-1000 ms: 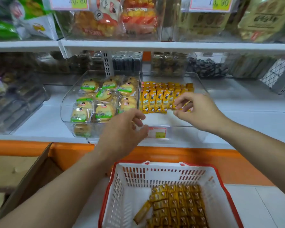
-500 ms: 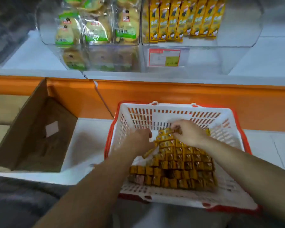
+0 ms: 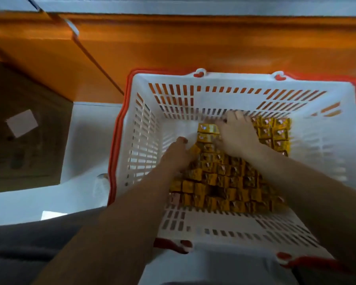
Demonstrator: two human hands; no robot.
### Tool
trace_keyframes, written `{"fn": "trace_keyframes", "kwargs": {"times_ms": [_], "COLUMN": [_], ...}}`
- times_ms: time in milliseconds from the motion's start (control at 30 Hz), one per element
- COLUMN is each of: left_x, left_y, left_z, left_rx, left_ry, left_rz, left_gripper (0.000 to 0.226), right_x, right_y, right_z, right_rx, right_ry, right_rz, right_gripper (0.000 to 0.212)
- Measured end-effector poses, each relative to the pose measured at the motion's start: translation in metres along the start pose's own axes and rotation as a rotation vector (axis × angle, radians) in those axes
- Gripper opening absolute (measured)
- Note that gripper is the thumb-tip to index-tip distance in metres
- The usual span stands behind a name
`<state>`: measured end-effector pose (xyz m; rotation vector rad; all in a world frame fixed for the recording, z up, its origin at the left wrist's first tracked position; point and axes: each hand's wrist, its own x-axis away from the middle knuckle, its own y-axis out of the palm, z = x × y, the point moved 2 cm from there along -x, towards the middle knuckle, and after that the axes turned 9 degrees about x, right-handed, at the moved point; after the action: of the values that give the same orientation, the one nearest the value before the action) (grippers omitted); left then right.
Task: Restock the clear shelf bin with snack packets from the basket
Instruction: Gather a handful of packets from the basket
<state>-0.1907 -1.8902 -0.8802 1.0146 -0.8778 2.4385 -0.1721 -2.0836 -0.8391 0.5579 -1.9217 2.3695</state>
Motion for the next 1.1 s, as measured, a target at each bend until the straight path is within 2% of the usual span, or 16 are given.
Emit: {"fn": "trace_keyframes", "kwargs": {"times_ms": [67, 133, 233, 367, 500, 600, 733, 867, 1000, 1100], "left_x": [-0.003, -0.002, 0.000, 0.004, 0.010, 0.010, 0.007, 0.010, 0.014, 0.020], "left_y": [-0.001, -0.003, -0.006, -0.004, -0.004, -0.002, -0.002, -0.001, 0.000, -0.002], "left_z": [0.000, -0.002, -0.001, 0.005, 0.004, 0.001, 0.008, 0.016, 0.017, 0.024], "left_rx": [-0.025, 0.047, 0.123, 0.114, 0.075, 0.038, -0.048, -0.115, -0.107, -0.113], "left_ry": [0.031, 0.030, 0.010, -0.007, -0.012, 0.020, 0.098, 0.123, 0.146, 0.182], "left_rz": [-0.036, -0.080, -0.169, -0.310, -0.428, -0.404, -0.358, -0.366, -0.345, -0.311], "left_gripper": [0.046, 0.033, 0.027, 0.039, 0.063, 0.069, 0.066, 0.079, 0.066, 0.083], "right_x": [-0.002, -0.003, -0.010, -0.022, -0.026, -0.026, -0.018, -0.004, 0.009, 0.018], "right_y": [0.000, -0.001, -0.007, -0.019, -0.021, -0.019, -0.022, -0.026, -0.027, -0.028], "right_z": [0.000, 0.000, 0.003, 0.007, 0.010, 0.011, 0.015, 0.026, 0.036, 0.040], "right_rx": [-0.009, -0.046, -0.110, -0.252, -0.217, -0.314, -0.475, -0.594, -0.669, -0.688], "right_ry": [-0.010, -0.050, -0.078, -0.089, -0.135, -0.110, -0.073, -0.012, 0.052, 0.080], "right_rz": [-0.002, -0.019, -0.101, -0.291, -0.309, -0.353, -0.251, -0.101, -0.082, -0.046], "right_gripper": [0.056, 0.060, 0.063, 0.057, 0.061, 0.060, 0.055, 0.046, 0.036, 0.033]}}
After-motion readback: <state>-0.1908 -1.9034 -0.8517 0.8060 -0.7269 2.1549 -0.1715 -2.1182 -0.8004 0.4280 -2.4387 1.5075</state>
